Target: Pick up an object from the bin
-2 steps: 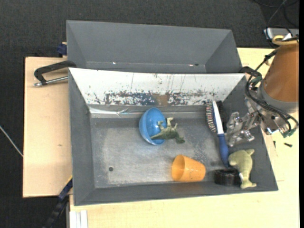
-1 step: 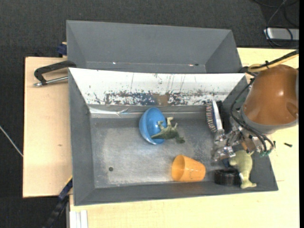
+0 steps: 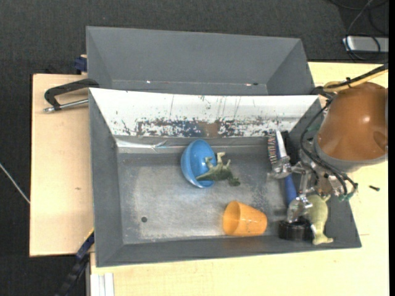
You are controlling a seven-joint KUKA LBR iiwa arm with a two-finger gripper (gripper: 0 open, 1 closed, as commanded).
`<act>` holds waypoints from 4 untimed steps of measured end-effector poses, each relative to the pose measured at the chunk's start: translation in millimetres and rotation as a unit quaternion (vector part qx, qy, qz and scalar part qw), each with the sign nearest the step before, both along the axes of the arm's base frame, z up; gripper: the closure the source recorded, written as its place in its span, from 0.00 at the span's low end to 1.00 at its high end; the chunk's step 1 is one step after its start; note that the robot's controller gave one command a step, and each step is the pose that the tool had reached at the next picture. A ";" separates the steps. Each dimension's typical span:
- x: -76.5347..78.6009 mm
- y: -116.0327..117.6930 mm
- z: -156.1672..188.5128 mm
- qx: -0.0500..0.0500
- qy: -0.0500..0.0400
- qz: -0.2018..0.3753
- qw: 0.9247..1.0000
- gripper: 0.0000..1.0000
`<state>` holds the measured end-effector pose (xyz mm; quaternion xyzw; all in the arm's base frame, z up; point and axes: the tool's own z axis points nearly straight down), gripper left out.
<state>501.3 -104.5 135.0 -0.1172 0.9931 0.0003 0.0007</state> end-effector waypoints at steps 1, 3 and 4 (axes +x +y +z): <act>48.4 26.0 -64.2 0.000 -0.004 0.005 1.000 0.00; 102.4 -2.4 -33.1 0.000 -0.004 -0.140 0.990 1.00; 34.1 6.4 92.8 -0.001 -0.005 0.025 1.000 1.00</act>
Offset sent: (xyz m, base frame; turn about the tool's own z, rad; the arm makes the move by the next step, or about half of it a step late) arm 0.0449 0.0243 -0.0650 -0.0088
